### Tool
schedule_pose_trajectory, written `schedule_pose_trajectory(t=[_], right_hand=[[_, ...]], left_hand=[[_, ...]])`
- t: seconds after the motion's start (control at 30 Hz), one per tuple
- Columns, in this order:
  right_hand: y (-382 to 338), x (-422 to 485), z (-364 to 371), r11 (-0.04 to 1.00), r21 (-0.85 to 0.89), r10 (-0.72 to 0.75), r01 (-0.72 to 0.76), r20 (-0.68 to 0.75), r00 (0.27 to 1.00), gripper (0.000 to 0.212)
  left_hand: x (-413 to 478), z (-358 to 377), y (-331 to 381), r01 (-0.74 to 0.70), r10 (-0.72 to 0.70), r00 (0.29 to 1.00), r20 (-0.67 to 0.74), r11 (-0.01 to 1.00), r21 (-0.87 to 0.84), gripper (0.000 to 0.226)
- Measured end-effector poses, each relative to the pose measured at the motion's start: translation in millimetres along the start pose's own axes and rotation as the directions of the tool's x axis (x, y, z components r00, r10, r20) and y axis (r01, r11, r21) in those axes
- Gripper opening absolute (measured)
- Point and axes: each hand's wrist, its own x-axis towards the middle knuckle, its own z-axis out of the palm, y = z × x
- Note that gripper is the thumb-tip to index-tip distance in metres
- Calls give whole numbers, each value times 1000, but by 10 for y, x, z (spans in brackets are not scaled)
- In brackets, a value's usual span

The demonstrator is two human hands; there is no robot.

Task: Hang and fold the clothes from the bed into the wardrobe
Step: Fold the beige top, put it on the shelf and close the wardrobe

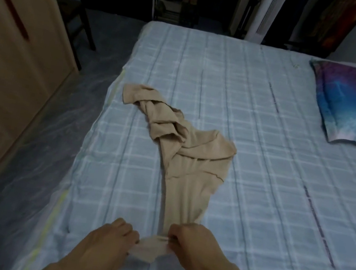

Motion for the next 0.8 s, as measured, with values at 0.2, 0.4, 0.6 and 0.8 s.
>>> schedule_pose_trajectory(t=[0.2,0.4,0.6,0.8], right_hand=[[147,-29,46,994,106,46,-34,-116,992,28],[284,150,-134,991,117,86,-61,-227,970,28],[618,656,-317,989,122,122,-87,-311,943,31],[953,1295,-431,974,203,182,-101,-432,883,34]], left_hand=[[109,15,151,68,-75,995,-63,993,-101,21],[467,-136,94,99,-113,988,-101,986,-138,37],[1071,-233,-252,152,-169,974,-151,981,-120,27],[1826,-215,-641,153,-170,966,-192,983,-101,22]])
